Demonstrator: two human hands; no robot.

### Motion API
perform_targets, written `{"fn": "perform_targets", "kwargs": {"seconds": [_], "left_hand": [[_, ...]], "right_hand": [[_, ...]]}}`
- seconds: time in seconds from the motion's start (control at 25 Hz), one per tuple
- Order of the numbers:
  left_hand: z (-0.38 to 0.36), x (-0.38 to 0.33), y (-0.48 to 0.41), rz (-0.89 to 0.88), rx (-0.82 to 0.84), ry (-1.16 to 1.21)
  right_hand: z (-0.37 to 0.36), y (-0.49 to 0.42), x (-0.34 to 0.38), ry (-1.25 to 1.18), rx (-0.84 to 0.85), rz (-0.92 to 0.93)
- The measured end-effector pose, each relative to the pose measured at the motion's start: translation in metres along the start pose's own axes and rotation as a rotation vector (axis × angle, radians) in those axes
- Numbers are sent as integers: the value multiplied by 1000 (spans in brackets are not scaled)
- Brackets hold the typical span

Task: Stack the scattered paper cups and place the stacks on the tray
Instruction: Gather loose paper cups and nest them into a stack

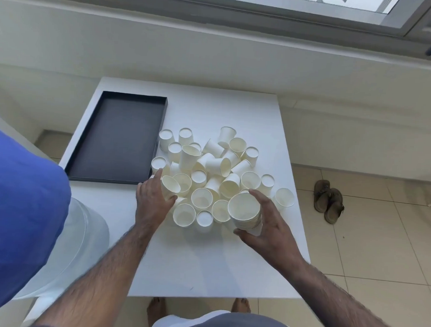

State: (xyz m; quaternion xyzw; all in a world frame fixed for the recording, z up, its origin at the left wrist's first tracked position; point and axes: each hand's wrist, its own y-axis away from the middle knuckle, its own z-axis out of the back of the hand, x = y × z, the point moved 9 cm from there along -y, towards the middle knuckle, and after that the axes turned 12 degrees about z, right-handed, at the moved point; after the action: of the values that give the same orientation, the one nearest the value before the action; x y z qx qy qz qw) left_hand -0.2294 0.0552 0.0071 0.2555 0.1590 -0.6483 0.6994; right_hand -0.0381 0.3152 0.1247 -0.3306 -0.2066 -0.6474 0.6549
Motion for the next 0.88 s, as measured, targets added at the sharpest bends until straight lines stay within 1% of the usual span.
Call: {"fn": "perform_targets", "kwargs": {"seconds": [0.08,0.16,0.32,0.4,0.52,0.72,0.8,0.88], "left_hand": [[6,-5,14,-3,56,163],[10,-15,36,-54,107,286],[12,-36,78,-118,202,394],[11,-48,92,-132,277,430],[13,-64,108,-165,322,461],[12,-76,119,-154,350,542],[8,-78,122,-175,372,526],[1,-70,124,-190,429,499]], "right_hand": [[2,-6,5,-87,-62,-15],[3,-15,16,-196,-140,-13],[-1,-33,45,-397,-266,12],[-5,-38,55,-431,-293,33],[-11,-39,57,-409,-292,42],[-35,-35,54,-395,-138,3],[-37,-33,53,-385,-130,-8],[-35,-33,49,-386,-143,-17]]}}
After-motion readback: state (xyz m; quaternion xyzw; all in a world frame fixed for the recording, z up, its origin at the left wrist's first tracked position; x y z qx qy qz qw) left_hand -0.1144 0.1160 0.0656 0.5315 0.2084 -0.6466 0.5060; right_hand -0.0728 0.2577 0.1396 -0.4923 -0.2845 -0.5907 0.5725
